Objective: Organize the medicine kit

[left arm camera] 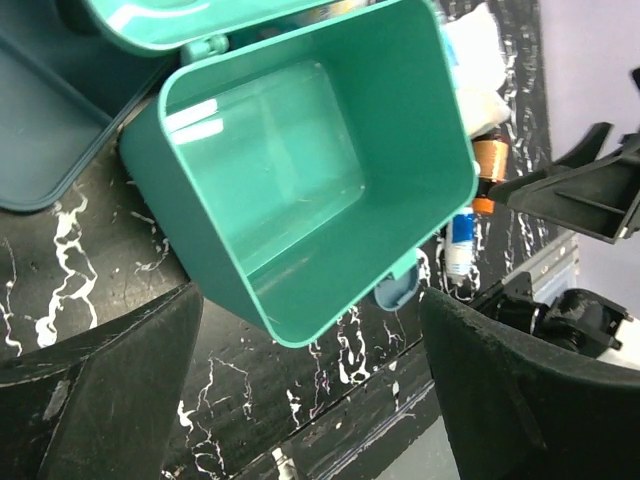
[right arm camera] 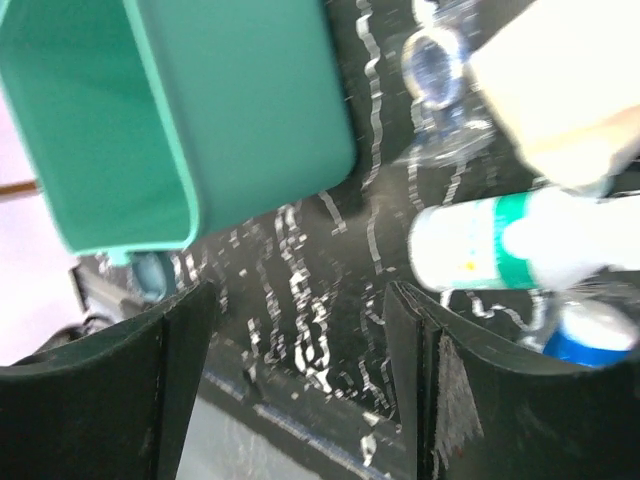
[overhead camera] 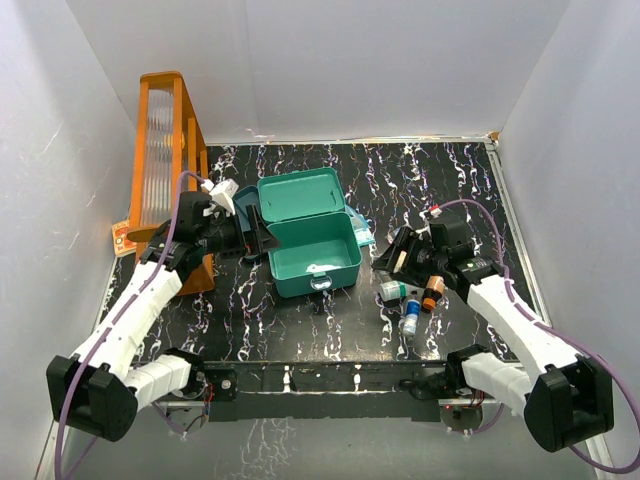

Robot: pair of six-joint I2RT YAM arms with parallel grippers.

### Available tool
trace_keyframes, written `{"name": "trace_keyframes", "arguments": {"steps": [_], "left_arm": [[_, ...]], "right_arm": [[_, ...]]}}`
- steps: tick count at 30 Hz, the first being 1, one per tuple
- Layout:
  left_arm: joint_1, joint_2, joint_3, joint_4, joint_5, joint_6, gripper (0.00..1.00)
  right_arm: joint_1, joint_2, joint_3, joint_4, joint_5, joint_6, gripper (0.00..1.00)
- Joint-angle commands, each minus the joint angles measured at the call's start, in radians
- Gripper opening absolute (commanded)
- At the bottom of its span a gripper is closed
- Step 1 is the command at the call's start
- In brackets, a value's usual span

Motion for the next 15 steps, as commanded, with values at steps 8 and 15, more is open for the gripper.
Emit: {"name": "trace_keyframes", "arguments": {"steps": [8,15], "left_arm": [[-0.025,0.090,-0.029,-0.032,-0.119,-0.051,0.81],[-0.031,0.127,-0.042,-0.021,-0.127,-0.085,0.69]], "right_arm": [[0.002,0.008,0.077,-0.027,0.513,0.026,0.65],[0.002,0.059,0.080,-0.169,0.522,0.172,0.55]]}}
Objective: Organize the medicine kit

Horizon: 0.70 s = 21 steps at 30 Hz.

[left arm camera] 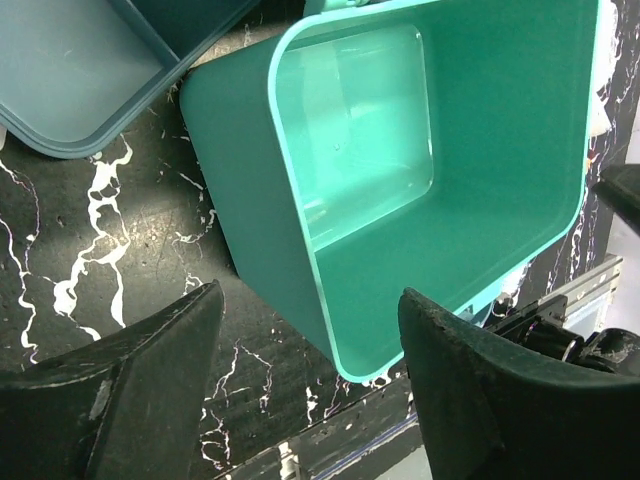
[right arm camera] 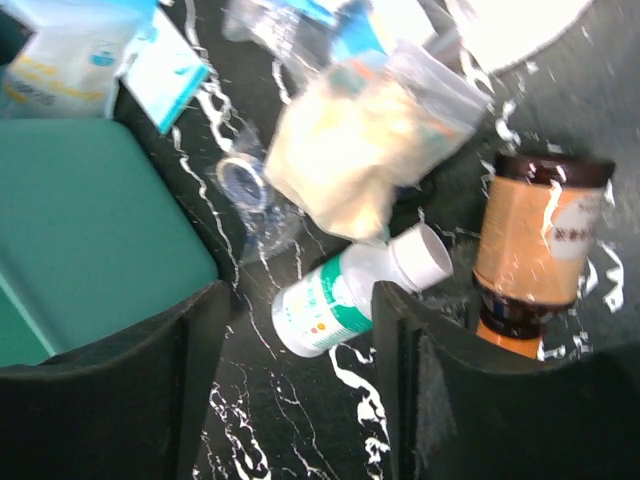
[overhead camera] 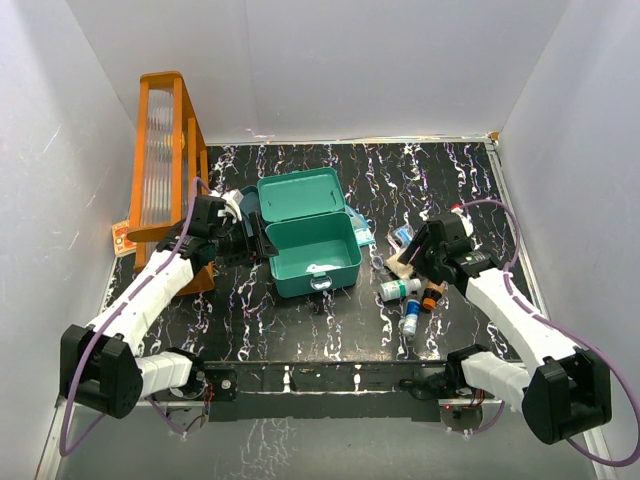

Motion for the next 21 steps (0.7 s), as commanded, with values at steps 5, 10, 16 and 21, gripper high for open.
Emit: {"name": "trace_keyframes", "arguments": {"steps": [5,10,16,21], "left_arm": [[-0.009,-0.028,-0.057,0.070,-0.032,-0.048,0.65],[-0.008,-0.049,-0.069,0.077,-0.063,-0.048,0.64],[-0.009,-0.085,-0.065,0.068,-0.065,-0.033,0.64],[-0.009,-0.107,-0.066,0.051,-0.065,-0.015,0.65]], "right_arm": [[0.003,0.026,-0.020,-0.056,-0.055,0.265,0.52],[0.022,0.073,-0.047,-0.036,-0.082,0.386,0.53],[0.050,0.144,-0.019,-0.095,-0.027,0.488,0.49],[0.065,0.198,0.028,-0.206,0.076,0.564,0.49]]}}
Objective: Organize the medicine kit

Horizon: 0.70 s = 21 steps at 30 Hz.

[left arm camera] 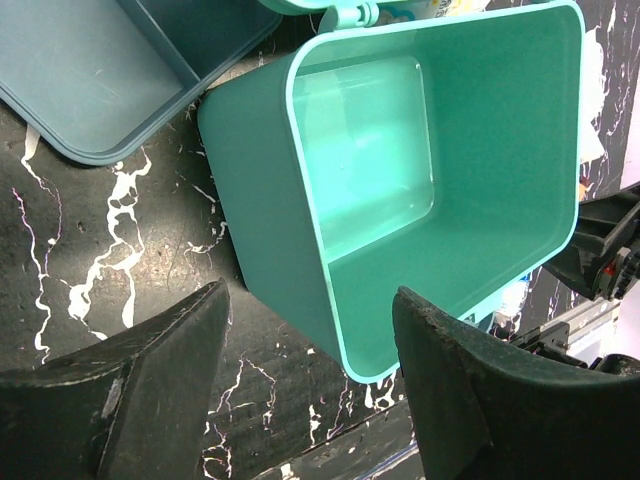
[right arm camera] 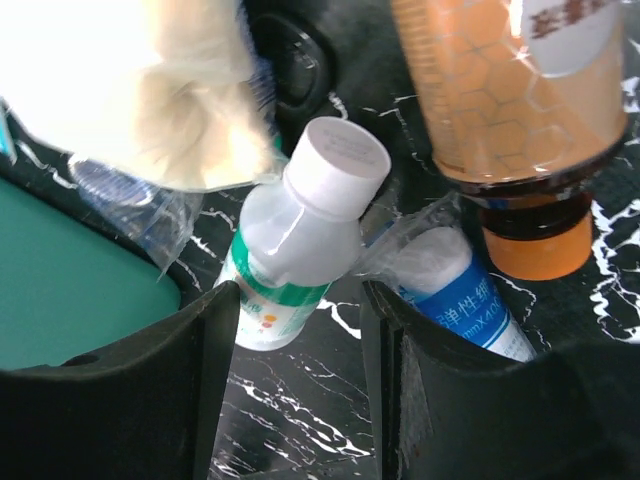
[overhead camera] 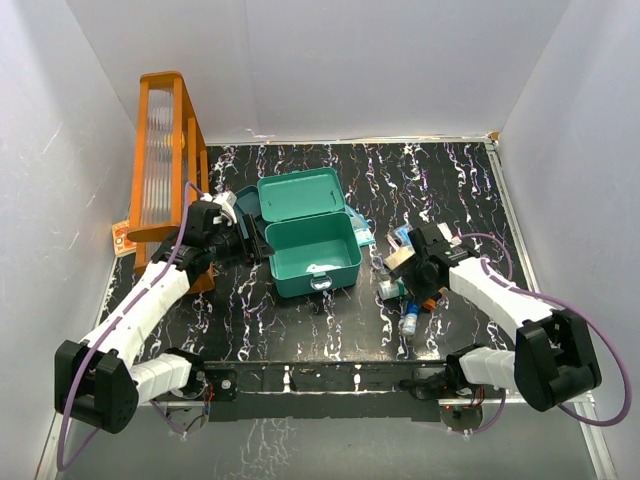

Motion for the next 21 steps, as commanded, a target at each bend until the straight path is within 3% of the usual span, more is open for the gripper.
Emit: {"name": "trace_keyframes", "arguments": {"steps": [1,21], "left_arm": [[-0.007,-0.046,0.000,-0.010,-0.010,0.025,0.66],[-0.005,-0.065,0.081,0.009,-0.016,0.052,0.75]], "right_arm": [[0.009,0.044,0.075,-0.096,0.114,0.098,0.49],[0.013,0.090,0.033,-0.001,0.101,0.142,0.55]]}}
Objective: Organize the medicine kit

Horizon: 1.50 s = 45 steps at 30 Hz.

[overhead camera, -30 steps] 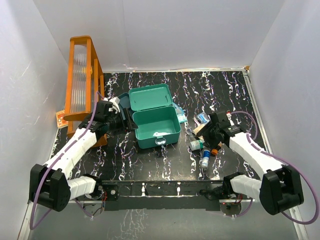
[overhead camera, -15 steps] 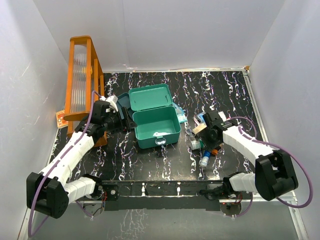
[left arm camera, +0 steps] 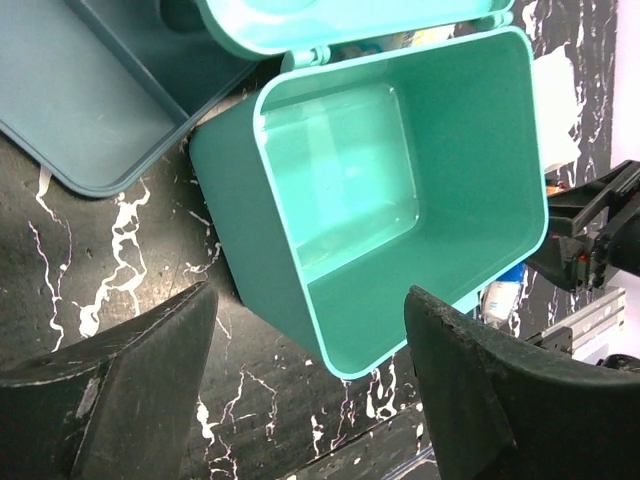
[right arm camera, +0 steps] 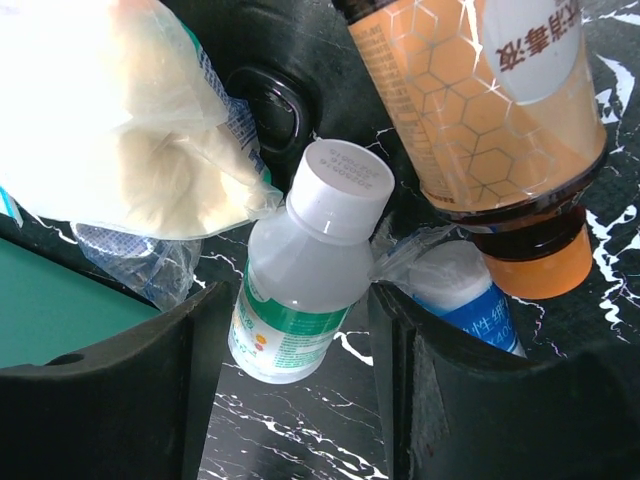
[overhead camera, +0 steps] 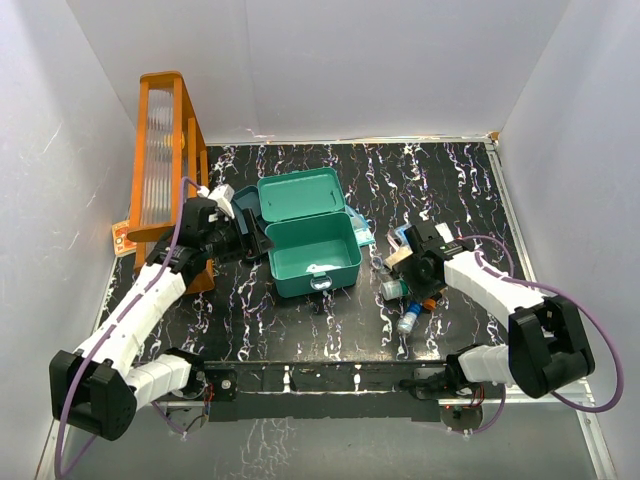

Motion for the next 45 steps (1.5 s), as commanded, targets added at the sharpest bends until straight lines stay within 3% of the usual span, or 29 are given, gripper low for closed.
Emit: {"name": "trace_keyframes", "arguments": {"steps": [1,7,11,16,25,32,42,45], "left_arm": [[-0.005,-0.027,0.053,0.027,-0.007,0.013,0.75],[-0.006,-0.014,0.070,0.096,-0.030,-0.002,0.76],[-0.005,0.008,0.096,0.118,-0.059,0.005,0.76],[-0.005,0.034,0.141,0.116,-0.103,-0.011,0.78],[-0.005,0.109,0.184,0.149,-0.119,-0.028,0.80],[-0.002,0.208,0.327,0.142,-0.179,0.021,0.83],[0.002,0.322,0.420,0.096,-0.247,-0.084,0.86],[0.006,0.345,0.412,0.167,-0.287,-0.138,0.88]], "right_arm": [[0.006,0.012,-0.005,0.039,0.027,0.027,0.56],[0.006,0.021,0.009,0.042,0.033,0.027,0.58],[0.007,0.017,0.002,0.040,0.043,0.020,0.39],[0.010,-0.060,0.025,0.021,0.034,-0.022,0.32],[0.018,-0.117,0.281,-0.114,0.093,-0.194,0.38],[0.018,-0.045,0.497,0.071,-0.003,-0.451,0.41],[0.018,0.071,0.647,0.271,-0.211,-0.808,0.45],[0.023,0.109,0.684,0.278,-0.244,-0.869,0.46]]}}
